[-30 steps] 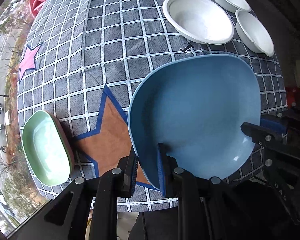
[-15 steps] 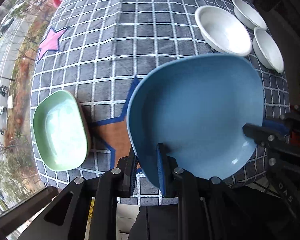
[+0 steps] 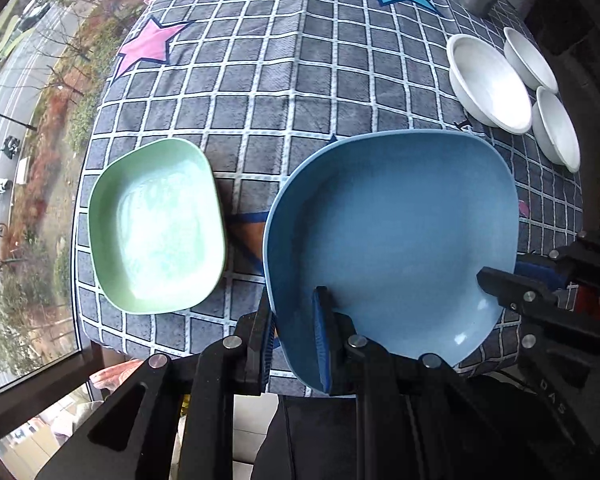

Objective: Organize plates and bowls
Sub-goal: 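Carry the blue plate with the right gripper toward the green plate, then lower the blue plate onto the green plate and open the right gripper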

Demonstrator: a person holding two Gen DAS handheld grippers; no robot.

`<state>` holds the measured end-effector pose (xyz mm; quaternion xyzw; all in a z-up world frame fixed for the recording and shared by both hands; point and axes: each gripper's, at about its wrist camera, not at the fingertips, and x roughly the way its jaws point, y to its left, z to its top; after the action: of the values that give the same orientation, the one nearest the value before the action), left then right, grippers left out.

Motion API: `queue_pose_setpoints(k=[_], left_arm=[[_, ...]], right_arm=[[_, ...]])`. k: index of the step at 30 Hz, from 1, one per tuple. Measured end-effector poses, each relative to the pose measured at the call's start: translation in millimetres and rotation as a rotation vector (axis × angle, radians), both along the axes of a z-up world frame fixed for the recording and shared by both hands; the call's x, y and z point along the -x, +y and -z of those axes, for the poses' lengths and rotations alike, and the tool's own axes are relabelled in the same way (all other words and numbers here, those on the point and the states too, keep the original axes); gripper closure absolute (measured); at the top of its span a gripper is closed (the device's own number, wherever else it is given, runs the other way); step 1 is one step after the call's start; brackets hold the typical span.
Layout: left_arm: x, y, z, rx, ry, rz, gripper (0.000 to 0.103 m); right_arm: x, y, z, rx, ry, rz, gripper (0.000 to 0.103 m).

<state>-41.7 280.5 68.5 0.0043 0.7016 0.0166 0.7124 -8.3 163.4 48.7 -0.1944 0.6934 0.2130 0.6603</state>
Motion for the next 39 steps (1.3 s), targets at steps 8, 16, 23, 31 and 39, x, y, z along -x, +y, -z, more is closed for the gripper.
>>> queue_pose_setpoints(k=[8, 16, 23, 31, 39], left_arm=[[-3.9, 7.4, -8.1, 0.002, -0.017, 0.001, 0.083], [-3.8, 18.6, -9.7, 0.003, -0.018, -0.021, 0.083], [3.6, 33.5, -12.9, -0.010, -0.025, -0.046, 0.083], [22.5, 62.8, -14.3, -0.012, -0.010, -0.103, 0.083], [16.6, 105.5, -20.6, -0.060, -0.019, -0.150, 0.083]], right_arm=[[-2.9, 15.4, -1.4, -0.002, -0.012, -0.006, 0.092], [-3.5, 11.3, -12.8, 0.013, -0.009, -0.038, 0.092], [0.0, 29.3, -15.9, 0.016, -0.013, -0.081, 0.092], [15.2, 54.4, -1.7, 0.003, 0.043, -0.120, 0.092], [6.3, 100.9, -5.7, -0.042, 0.040, -0.117, 0.092]])
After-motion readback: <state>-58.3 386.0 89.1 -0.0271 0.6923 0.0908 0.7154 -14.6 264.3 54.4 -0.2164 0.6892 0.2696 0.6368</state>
